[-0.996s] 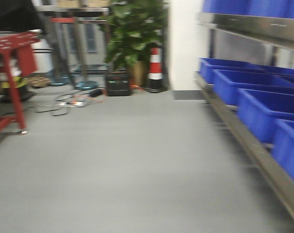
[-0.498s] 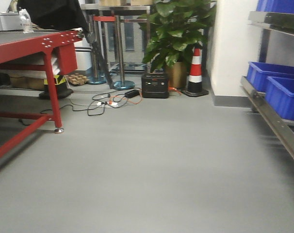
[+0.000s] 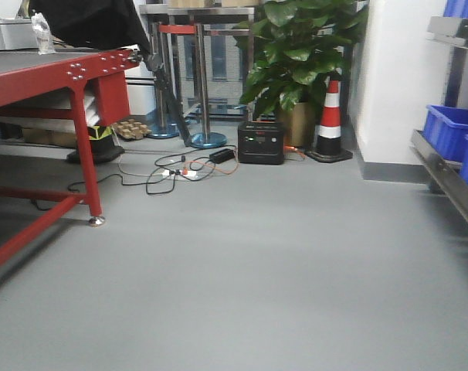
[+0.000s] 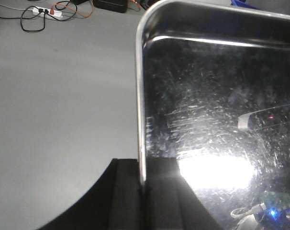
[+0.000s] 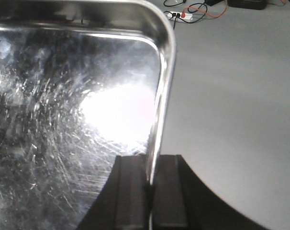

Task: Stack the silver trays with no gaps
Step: 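Hold the tray in both grippers while driving to the other shelf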

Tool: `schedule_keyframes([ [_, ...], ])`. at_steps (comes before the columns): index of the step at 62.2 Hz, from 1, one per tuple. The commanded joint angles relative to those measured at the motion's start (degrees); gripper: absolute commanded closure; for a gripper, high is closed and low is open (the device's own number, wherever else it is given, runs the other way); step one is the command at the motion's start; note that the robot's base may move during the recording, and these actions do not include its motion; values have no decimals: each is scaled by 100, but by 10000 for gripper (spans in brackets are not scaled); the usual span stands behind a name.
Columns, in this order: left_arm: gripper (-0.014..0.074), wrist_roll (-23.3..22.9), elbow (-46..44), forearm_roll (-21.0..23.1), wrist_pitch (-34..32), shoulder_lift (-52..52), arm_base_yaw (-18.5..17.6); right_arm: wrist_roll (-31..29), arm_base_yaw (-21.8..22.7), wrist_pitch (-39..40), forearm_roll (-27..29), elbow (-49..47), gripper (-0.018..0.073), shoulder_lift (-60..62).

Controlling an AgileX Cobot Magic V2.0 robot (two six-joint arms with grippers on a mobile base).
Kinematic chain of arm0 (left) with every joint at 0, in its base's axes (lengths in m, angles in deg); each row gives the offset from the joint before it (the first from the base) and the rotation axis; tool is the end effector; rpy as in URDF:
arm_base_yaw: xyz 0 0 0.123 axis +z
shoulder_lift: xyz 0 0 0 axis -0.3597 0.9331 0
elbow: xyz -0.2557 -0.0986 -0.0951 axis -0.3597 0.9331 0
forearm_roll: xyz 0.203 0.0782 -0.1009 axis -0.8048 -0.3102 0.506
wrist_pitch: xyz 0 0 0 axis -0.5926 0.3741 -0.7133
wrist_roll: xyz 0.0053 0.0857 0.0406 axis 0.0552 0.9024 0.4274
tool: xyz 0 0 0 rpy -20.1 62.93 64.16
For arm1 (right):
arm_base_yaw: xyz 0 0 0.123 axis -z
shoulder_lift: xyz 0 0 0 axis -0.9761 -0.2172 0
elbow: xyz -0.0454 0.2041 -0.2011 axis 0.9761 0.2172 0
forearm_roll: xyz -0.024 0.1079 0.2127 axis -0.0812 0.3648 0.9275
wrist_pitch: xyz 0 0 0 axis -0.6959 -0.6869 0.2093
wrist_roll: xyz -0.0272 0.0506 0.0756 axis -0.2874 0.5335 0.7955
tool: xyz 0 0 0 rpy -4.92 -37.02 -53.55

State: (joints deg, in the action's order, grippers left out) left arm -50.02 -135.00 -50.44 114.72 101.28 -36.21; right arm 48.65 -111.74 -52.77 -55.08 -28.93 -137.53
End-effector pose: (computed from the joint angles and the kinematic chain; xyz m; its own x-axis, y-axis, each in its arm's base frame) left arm 0.2705 -0.0780 0.4034 -0.5003 -0.0883 -0.8613 0.1984 0.9567 -0.2132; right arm 0.2882 0.1724 0.4022 -0.5209 0.0026 -0.8536 -0.2564 0.9534 0.1593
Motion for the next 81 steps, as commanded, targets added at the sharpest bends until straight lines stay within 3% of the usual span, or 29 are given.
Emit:
schedule_keyframes([
  [1,606,-26,-43,14,-250,-69,-10,-96,-14,155,-112,-21,627,92],
  [53,606,-26,-43,14,-250,-69,-10,-96,-14,212,-112,-21,627,92],
  [81,606,-26,-43,14,-250,-69,-10,-96,-14,1006,-112,-21,627,92],
])
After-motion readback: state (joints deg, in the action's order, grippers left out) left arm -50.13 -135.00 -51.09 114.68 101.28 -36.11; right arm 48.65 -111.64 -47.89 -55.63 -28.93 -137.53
